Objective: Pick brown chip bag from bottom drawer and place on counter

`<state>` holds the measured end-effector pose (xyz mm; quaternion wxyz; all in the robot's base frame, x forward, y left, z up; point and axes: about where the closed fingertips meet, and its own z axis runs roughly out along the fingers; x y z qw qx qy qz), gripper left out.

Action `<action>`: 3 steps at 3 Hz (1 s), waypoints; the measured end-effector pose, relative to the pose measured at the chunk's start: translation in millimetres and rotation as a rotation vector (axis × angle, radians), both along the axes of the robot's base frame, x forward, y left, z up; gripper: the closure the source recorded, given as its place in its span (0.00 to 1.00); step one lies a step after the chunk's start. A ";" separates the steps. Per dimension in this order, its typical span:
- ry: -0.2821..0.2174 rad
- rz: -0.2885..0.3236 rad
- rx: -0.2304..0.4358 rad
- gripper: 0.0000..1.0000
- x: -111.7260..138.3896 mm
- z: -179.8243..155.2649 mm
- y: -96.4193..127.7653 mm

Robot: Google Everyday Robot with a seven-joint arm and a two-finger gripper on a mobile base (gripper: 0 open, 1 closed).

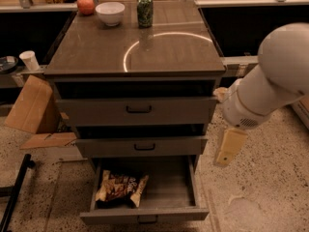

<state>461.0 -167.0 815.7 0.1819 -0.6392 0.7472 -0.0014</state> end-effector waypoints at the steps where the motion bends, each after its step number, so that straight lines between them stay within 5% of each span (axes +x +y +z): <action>1: 0.057 0.055 0.056 0.00 1.7 -67.4 33.5; 2: 0.093 0.069 0.110 0.00 9.1 -110.9 53.3; 3: 0.103 0.071 0.096 0.00 10.0 -112.7 55.5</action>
Offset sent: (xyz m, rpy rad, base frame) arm 0.0165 0.0754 -0.1587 0.1721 0.1365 0.0843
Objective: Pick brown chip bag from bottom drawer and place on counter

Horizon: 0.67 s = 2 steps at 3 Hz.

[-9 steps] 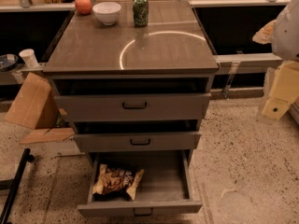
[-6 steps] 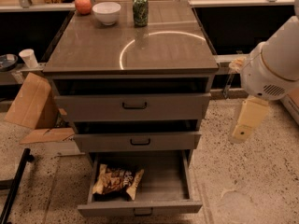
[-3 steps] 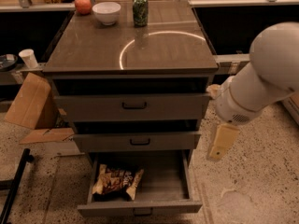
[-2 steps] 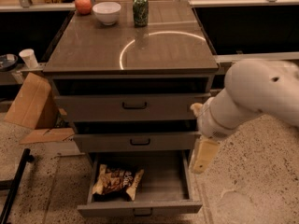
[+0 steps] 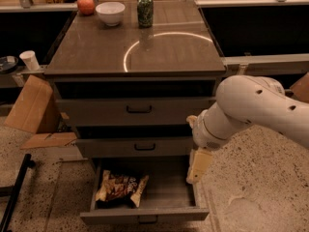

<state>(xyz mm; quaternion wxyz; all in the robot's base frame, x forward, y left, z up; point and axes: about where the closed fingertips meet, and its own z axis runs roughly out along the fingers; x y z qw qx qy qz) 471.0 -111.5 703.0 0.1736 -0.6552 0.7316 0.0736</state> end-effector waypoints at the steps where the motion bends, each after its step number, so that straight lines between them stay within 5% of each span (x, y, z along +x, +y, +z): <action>1: 0.024 -0.001 0.059 0.00 0.2 -28.1 12.6; 2: 0.049 -0.014 0.158 0.00 -1.2 -69.1 29.9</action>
Offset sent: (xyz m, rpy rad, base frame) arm -0.0002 0.0491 -0.1173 0.2860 0.0762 -0.0373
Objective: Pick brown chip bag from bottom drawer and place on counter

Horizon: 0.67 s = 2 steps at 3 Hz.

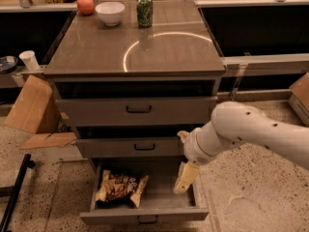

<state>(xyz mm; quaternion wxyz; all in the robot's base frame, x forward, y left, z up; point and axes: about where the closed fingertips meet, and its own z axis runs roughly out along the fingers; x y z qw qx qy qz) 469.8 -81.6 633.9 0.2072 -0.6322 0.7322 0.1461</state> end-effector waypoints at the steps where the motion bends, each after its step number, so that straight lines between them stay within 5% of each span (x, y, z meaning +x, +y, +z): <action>1: 0.043 -0.011 0.072 0.00 2.3 -40.5 26.2; 2: 0.126 -0.029 0.128 0.00 4.0 -91.1 55.9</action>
Offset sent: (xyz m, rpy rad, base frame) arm 0.0080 0.0943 -0.1567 0.1961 0.2447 -0.0587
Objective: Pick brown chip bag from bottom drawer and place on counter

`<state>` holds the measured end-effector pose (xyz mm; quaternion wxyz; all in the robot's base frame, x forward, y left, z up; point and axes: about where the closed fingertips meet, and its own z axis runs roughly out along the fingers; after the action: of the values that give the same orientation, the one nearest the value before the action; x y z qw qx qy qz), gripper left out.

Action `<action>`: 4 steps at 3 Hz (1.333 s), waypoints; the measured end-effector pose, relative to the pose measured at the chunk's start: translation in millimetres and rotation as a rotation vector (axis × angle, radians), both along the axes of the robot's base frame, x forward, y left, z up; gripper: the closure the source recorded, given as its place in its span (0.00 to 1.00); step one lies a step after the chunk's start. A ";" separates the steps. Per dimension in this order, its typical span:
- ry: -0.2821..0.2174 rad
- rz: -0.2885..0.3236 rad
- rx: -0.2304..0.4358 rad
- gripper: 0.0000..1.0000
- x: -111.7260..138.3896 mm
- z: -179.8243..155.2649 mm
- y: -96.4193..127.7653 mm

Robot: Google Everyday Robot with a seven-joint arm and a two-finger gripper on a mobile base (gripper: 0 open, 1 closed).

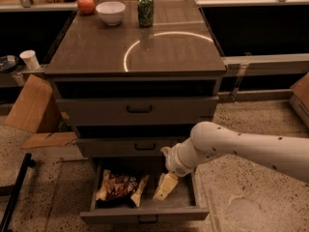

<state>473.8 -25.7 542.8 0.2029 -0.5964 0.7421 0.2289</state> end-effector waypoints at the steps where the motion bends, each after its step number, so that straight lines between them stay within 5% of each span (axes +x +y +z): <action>1: 0.084 -0.016 0.049 0.00 -2.7 -42.3 28.8; 3: 0.132 -0.021 0.073 0.00 -5.9 -69.3 46.2; 4: 0.129 -0.030 0.020 0.00 -0.3 -96.4 49.4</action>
Offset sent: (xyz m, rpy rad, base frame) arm -0.0045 0.0645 -0.0956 0.0995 0.1759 -0.0335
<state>473.5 23.7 446.3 0.1641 -0.5671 0.7603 0.2711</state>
